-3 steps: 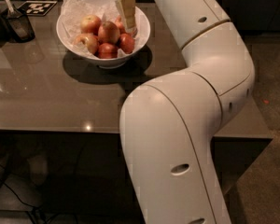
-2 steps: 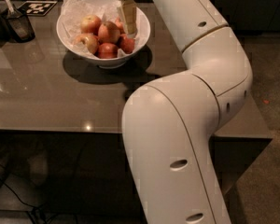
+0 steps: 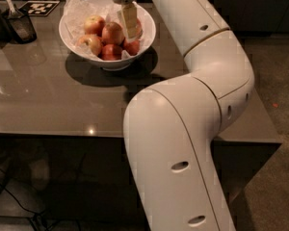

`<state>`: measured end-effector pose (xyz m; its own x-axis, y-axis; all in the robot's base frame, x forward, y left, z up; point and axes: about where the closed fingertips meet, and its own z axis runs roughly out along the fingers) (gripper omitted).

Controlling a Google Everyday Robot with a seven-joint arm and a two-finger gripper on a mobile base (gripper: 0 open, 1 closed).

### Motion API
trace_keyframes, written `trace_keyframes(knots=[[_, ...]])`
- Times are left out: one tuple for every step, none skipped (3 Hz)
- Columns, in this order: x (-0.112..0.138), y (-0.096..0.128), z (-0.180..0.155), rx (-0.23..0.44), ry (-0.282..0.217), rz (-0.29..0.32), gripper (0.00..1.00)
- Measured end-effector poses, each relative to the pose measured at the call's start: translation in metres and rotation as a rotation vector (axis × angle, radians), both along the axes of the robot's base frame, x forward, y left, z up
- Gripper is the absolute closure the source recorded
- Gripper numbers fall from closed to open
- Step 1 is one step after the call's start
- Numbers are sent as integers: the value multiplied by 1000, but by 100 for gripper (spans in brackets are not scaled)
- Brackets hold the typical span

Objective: Pick apple from white bowl

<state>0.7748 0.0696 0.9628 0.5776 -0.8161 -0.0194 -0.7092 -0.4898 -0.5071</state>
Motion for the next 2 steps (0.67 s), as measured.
trace_keyframes(knots=[[2, 7, -11, -3, 14, 24, 0], [4, 6, -19, -13, 23, 39, 0]])
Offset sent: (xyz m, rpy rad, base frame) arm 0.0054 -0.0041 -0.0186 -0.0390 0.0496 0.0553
